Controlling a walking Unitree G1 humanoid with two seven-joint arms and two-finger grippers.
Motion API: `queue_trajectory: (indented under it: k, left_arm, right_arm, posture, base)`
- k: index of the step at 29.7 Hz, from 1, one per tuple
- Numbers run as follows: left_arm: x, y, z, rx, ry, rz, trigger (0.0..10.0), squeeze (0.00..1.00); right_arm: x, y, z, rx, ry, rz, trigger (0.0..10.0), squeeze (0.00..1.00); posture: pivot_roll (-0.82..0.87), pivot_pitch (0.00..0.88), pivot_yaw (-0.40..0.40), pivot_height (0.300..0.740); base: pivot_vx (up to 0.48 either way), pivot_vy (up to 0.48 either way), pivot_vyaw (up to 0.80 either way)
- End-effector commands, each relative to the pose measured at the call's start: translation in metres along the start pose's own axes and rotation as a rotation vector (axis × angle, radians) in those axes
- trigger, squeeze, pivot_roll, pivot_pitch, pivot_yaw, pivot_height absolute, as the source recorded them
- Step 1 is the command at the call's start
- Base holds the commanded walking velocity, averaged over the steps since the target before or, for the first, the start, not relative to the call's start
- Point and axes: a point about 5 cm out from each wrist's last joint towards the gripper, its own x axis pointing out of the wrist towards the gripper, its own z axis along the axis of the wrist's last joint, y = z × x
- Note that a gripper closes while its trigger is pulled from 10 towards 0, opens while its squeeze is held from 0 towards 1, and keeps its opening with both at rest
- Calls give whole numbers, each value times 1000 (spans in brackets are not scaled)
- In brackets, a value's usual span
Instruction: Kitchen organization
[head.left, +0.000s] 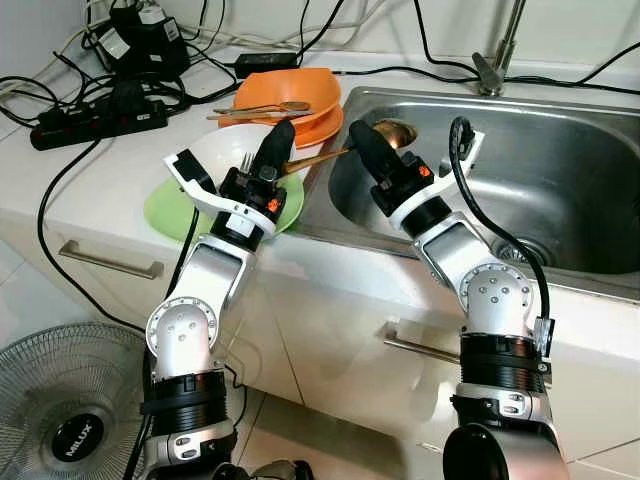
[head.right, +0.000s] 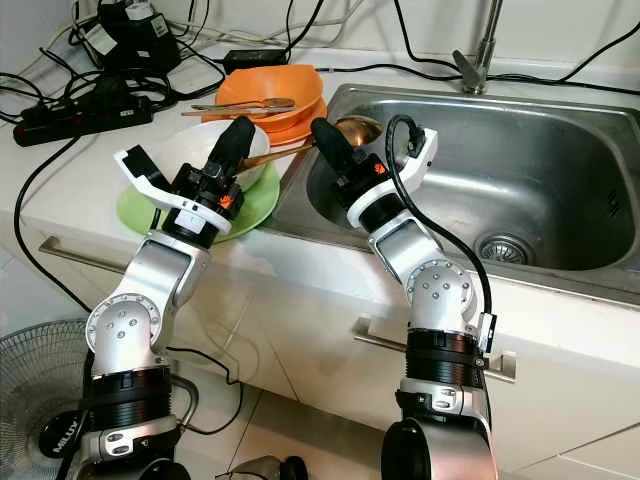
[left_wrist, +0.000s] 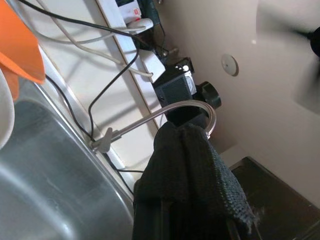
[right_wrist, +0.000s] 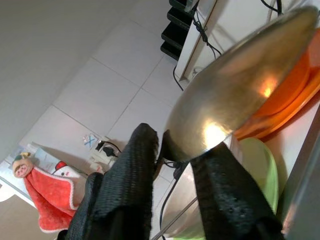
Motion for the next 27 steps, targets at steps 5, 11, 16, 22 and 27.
queue_trajectory:
  k: [5,11,16,22,27]
  left_arm:
    - [2,-1,0,24,10,9,7608,0]
    - [2,-3,-8,14,42,-1,7020,0]
    - [0,5,-9,53,52,63,10000,1000]
    - [-1,7,-10,62,53,75,10000,1000]
    - [0,8,-12,91,67,89,10000,1000]
  right_arm:
    - [10,7,0,12,-16,11,0,0]
    - [9,2,1,13,-26,-19,0,0]
    - [9,1,3,7,-37,-31,0,0]
    - [9,-1,6,4,-49,-49,0,0]
    - [10,-9,10,-1,-90,-117,0,0]
  posture:
    - [-23,50,139,740]
    - [-24,51,138,740]
    - [-27,54,138,740]
    - [-27,56,134,740]
    - [-24,56,130,740]
  base:
    - [0,0,0]
    - [0,0,0]
    - [0,0,0]
    - [0,0,0]
    - [0,0,0]
